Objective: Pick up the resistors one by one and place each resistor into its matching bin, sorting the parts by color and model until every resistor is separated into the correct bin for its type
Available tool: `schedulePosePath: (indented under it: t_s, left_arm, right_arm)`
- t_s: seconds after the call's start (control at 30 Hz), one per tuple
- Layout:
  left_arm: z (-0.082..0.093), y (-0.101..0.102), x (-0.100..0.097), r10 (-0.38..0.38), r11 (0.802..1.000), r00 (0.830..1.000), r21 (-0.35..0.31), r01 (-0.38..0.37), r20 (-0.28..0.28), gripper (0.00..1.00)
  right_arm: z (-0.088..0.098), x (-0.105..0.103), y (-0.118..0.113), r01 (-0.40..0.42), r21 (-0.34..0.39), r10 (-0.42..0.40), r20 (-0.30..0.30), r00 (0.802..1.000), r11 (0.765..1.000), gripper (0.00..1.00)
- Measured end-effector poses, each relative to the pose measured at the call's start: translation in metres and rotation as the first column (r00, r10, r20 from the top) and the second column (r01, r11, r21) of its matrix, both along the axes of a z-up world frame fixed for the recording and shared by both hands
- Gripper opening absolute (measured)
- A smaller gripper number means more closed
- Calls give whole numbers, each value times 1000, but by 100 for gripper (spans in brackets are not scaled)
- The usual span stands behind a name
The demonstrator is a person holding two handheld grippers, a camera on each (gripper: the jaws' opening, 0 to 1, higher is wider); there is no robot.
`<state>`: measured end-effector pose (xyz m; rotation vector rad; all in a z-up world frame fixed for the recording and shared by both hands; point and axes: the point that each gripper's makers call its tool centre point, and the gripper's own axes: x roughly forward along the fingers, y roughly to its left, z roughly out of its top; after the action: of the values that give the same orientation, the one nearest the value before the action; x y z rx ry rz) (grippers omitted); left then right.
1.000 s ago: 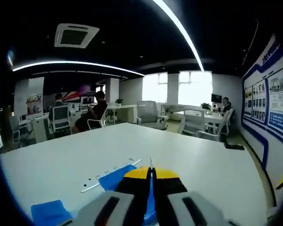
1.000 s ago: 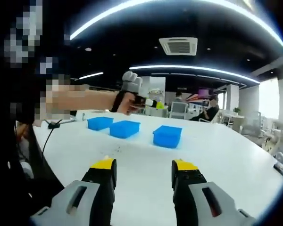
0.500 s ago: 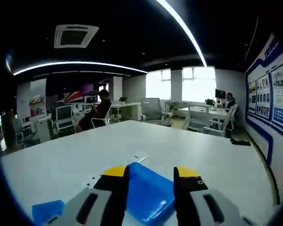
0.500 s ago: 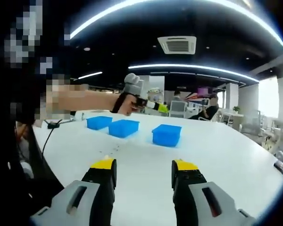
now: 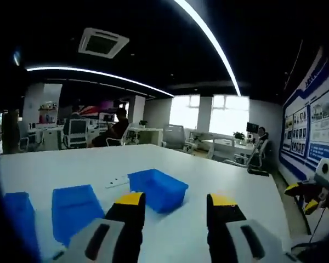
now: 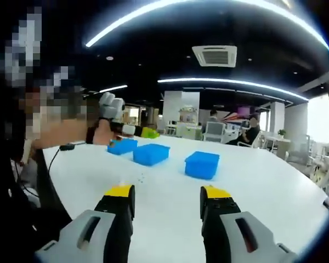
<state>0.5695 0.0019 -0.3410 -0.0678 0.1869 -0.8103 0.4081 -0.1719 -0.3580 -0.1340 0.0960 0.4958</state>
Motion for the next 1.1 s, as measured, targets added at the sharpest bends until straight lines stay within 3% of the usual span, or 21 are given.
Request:
schedulePosePath:
  t_s: [0.13, 0.27, 0.43, 0.6, 0.77, 0.93, 1.1]
  left_arm:
    - [2, 38, -38, 19, 1000, 997, -3, -18, 76, 46]
    - [4, 79, -78, 52, 998, 993, -33, -49, 104, 48]
    - [-10, 126, -121, 113, 994, 988, -17, -112, 107, 48]
    - [-27, 154, -145, 141, 989, 987, 38, -145, 78, 48]
    - [-31, 160, -145, 143, 988, 988, 57, -146, 51, 48]
    - [-35, 144, -134, 88, 992, 996, 88, -86, -19, 46]
    - [-41, 121, -113, 7, 979, 997, 205, 9, -75, 44]
  right_arm:
    - [0, 0, 6, -20, 8, 20, -4, 1000, 1000, 50]
    - [0, -1, 12, -32, -9, 32, -10, 999, 999, 50]
    - [1, -2, 16, -38, -9, 38, -10, 999, 999, 50]
    - [-2, -1, 22, -59, -23, 58, -18, 998, 998, 50]
    - [-7, -1, 30, -86, -41, 85, -32, 996, 995, 50]
    - [-16, -4, 36, -126, -84, 121, -64, 991, 988, 51]
    - [-19, -7, 39, -143, -101, 136, -73, 988, 985, 51]
